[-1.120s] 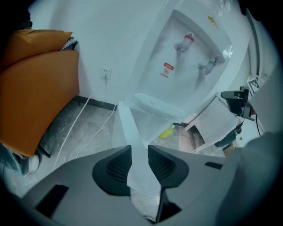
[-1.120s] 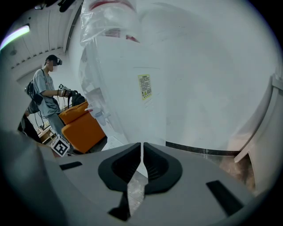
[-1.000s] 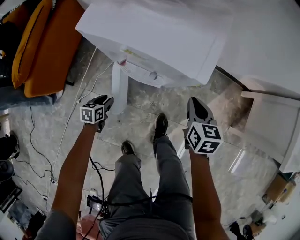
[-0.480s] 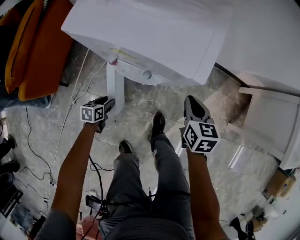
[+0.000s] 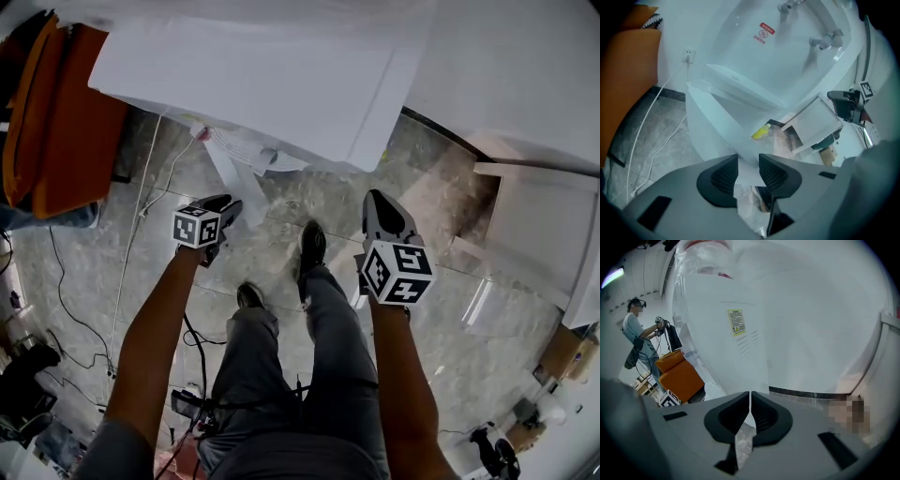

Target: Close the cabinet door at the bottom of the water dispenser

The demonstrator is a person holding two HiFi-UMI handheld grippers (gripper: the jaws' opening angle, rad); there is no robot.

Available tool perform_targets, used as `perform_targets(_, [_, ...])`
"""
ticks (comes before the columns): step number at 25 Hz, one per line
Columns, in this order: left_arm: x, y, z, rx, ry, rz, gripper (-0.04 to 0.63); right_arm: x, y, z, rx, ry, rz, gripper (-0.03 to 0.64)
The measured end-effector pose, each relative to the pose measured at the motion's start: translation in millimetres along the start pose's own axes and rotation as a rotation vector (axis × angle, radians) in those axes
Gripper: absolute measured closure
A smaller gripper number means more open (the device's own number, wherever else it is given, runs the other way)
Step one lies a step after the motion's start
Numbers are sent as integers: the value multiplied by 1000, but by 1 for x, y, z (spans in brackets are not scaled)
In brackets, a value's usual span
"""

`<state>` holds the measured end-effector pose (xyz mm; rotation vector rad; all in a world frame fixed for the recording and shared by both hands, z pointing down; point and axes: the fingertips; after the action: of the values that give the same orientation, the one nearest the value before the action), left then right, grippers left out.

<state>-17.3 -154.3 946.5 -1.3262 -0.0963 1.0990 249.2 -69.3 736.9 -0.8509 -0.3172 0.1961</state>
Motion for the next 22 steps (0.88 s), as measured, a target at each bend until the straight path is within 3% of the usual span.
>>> perform_targets(8, [26, -23, -28, 7, -65, 28, 443, 22, 8, 0, -5, -19, 26, 595])
perform_targets(15, [40, -47, -56, -7, -191, -26, 466, 45, 5, -3, -6, -38, 40, 595])
perform_targets(22, [49, -63, -81, 14, -238, -53, 466, 59, 2, -12, 3, -42, 45, 595])
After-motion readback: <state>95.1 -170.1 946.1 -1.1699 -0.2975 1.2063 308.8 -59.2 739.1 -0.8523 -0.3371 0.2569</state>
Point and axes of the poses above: the fingertips, and each gripper's own axes: y backward along the fingers, x to its right, z out of its underside, and after that the axes turned 6 degrees about -x, right-handed
